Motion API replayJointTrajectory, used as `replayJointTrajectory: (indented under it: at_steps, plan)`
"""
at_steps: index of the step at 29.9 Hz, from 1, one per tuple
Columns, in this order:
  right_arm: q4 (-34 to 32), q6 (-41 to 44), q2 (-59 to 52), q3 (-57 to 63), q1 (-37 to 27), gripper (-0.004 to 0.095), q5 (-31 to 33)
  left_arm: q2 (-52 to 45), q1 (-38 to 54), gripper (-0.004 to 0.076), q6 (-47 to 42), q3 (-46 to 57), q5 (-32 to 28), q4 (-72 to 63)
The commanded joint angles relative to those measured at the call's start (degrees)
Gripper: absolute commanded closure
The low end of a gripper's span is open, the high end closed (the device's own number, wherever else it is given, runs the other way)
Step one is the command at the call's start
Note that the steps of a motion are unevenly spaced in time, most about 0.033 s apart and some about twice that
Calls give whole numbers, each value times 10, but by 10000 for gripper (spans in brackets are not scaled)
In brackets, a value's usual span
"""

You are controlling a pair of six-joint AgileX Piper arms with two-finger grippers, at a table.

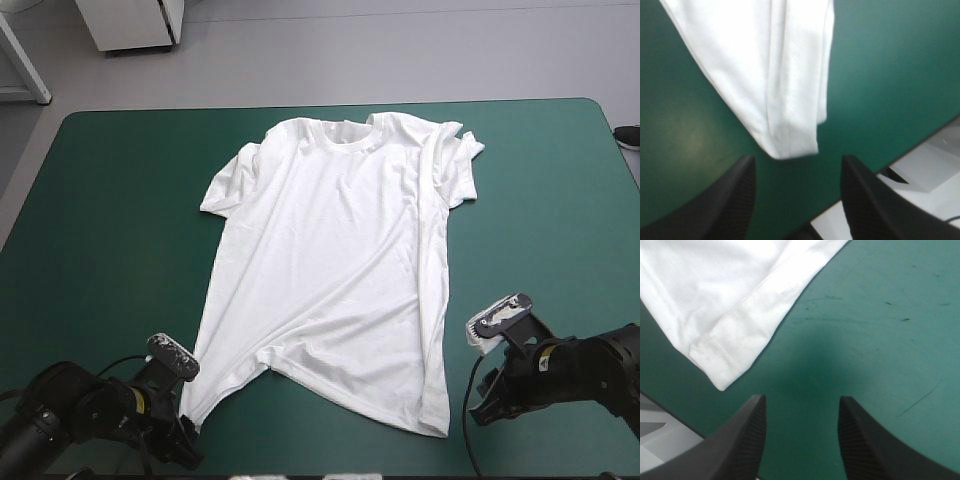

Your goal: Fold the cloth

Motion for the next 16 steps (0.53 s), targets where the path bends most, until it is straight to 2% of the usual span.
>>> replayJointTrajectory:
  at_steps: [1, 7, 11, 13, 16]
  plan:
    - [12, -11, 9, -26, 1, 475, -18, 32, -5, 311, 10, -11, -51, -5]
    - [37, -50, 25, -33, 6, 476, -16, 101, -5, 311, 19, 1, -69, -9]
    - [42, -79, 38, -33, 37, 475, -13, 132, -5, 321, 19, 1, -69, -10]
    - [36, -83, 45, -33, 54, 475, -13, 140, -5, 361, 19, 1, -69, -10]
    - [38, -106, 62, -33, 81, 475, -14, 142, -5, 493, 14, 1, -69, -10]
